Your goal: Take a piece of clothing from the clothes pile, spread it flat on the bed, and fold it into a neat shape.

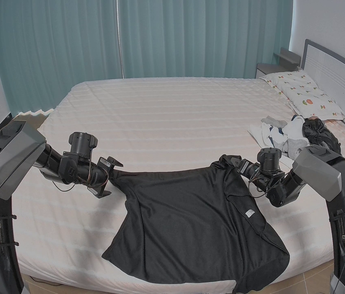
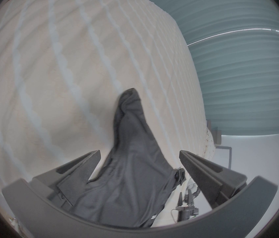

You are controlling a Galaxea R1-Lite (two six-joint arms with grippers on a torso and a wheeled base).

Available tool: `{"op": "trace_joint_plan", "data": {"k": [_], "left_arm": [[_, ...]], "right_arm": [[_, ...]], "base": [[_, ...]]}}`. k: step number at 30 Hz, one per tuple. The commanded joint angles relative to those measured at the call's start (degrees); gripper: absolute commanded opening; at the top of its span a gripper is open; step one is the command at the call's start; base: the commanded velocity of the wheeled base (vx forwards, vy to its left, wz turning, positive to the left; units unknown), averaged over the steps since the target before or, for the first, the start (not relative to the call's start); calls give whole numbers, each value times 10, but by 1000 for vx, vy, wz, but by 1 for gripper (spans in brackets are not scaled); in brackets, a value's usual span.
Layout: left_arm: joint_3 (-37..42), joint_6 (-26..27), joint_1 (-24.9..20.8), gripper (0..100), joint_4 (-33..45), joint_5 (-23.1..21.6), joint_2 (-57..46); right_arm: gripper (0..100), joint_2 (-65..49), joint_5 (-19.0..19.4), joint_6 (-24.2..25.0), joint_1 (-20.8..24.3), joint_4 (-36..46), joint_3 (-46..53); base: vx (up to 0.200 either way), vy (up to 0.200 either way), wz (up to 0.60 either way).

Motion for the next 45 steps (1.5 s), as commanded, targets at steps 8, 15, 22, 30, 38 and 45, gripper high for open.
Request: {"op": "trace_joint_plan", "data": {"k": [8, 15, 22, 30, 38, 45], "left_arm": [[248, 53, 0, 100, -83, -58, -148], [287, 59, -11, 100, -111, -58, -149], [293, 98, -12, 100, -111, -50, -143], [292, 97, -12, 100, -111, -51, -138], [291, 97, -11, 100, -112, -51, -130], [291, 97, -11, 100, -112, -51, -129]], "right_arm": [[100, -105, 35, 4, 0, -51, 182], [100, -123, 46, -1, 1, -50, 224], [100, -85, 53, 0, 4, -34, 183], [100, -24, 51, 35, 18, 59, 64], [100, 27, 48, 87, 19, 163, -51], [0, 54, 47, 104, 15, 199, -121]], "base": [[-175, 0, 0], [-57, 0, 0], [0, 0, 0], [0, 0, 0], [0, 0, 0], [0, 0, 0]]}}
